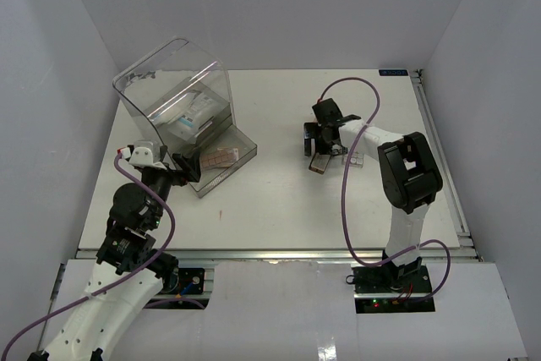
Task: Organize the makeup
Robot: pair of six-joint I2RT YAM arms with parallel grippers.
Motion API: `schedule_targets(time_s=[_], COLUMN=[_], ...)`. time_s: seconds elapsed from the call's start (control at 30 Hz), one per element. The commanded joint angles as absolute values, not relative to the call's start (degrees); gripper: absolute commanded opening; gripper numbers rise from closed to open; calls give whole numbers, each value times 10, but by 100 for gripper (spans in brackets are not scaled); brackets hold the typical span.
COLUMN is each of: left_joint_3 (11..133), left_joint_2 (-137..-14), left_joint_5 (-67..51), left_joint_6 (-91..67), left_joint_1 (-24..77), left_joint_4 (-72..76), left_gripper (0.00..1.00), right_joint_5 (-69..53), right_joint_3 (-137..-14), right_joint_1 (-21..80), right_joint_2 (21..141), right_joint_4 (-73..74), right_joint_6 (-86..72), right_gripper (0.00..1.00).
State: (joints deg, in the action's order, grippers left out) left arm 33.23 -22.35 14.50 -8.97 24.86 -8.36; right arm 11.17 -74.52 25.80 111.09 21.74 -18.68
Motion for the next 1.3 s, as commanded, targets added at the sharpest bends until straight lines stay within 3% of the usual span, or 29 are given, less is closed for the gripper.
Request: schedule_targets(time_s=[0.0, 0.47, 0.7, 0.93, 1.27], left_joint_3=[336, 337, 336, 335, 327], left_joint_2=[-225, -222, -221, -207, -162], left_joint_5=[137, 142, 141, 157, 205], left_joint_6=[-86, -86, -88, -86, -84], left_joint_1=[243, 242, 242, 241, 241], left_joint_4=[-77, -77, -77, -77, -73], left_gripper=[98, 98, 98, 98, 98], right_joint_5=[91, 32, 4, -102, 27], right_joint_3=[-726, -712, -719, -833, -946], right_joint_1=[258, 267, 335, 433, 587], right_joint_2=[1100, 1055, 996, 994, 1115], right_joint_4=[187, 164, 110, 144, 168], right_joint_6=[-183, -99, 56, 348, 712], right_gripper=[81, 36, 28, 14, 12])
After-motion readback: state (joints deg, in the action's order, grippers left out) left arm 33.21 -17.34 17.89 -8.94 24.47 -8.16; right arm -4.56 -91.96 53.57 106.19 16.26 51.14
